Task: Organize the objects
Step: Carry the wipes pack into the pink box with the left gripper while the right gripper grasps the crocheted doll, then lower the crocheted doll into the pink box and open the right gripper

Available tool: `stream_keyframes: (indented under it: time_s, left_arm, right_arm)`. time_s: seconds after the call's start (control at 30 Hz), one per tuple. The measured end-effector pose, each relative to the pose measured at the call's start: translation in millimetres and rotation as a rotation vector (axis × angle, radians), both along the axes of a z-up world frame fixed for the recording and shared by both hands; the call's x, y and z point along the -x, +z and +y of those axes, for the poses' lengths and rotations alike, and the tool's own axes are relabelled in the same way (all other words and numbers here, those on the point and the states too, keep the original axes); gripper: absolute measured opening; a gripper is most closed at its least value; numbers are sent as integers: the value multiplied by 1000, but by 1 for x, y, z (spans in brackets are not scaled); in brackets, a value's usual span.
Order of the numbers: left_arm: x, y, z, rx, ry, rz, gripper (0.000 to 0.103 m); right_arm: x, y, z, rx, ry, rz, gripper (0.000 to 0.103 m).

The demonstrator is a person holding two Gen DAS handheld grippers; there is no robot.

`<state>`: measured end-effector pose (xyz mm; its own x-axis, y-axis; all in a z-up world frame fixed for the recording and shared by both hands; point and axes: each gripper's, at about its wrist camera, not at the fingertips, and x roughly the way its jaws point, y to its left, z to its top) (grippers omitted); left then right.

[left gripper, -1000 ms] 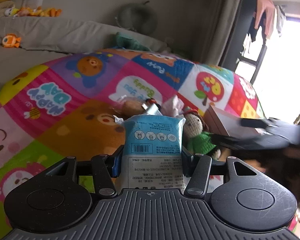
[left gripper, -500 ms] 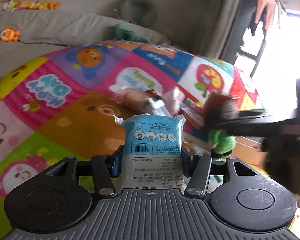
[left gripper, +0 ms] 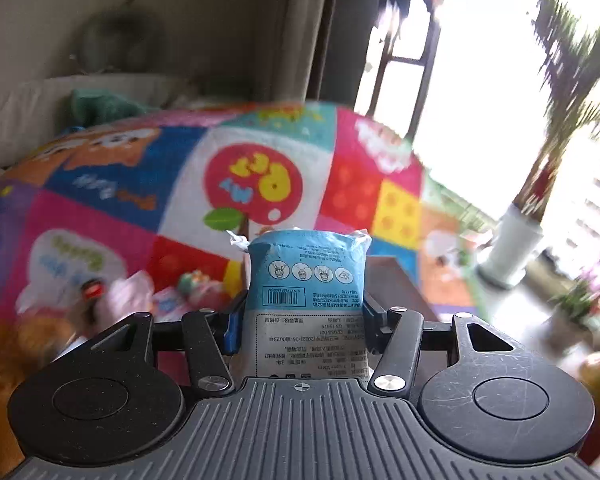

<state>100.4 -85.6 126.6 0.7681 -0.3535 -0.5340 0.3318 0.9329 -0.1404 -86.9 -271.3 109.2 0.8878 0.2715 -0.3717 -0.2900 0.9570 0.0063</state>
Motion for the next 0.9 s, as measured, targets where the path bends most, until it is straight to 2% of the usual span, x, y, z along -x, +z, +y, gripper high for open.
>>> stream_keyframes:
  time_s: [0.1, 0.2, 0.33, 0.37, 0.43, 0.57, 0.63, 0.7, 0.8, 0.9]
  left_arm:
    - [-36, -29, -43, -129, -22, 9, 59]
    - [-50, -57, -66, -253, -42, 20, 60]
    - [-51, -77, -66, -295, -80, 205, 60]
    - [-48, -80, -63, -292, -82, 255, 60]
    - [-37, -75, -56, -271, -88, 247, 60]
    - [-7, -47, -21, -141, -53, 126, 59]
    - [10, -37, 3, -64, -20, 75, 57]
    - [22, -31, 21, 1, -3, 57, 57]
    - [47, -36, 49, 36, 6, 55, 57]
    - [66, -49, 81, 54, 31, 86, 57]
  right_arm:
    - [2, -7, -15, -32, -15, 7, 65]
    - [0, -15, -27, -44, -28, 23, 65]
    - [-3, -24, -40, -62, -42, 36, 65]
    - [-6, -26, -43, -74, -43, 45, 65]
    - [-14, -29, -47, -101, -47, 63, 65]
    - [-27, -20, -49, -145, -57, 55, 65]
    - [-41, -5, -48, -168, -56, 34, 65]
    - [-61, 12, -45, -181, -46, 32, 65]
    - [-120, 30, -34, -194, -35, 130, 65]
    - [-184, 20, -17, -134, -75, 292, 65]
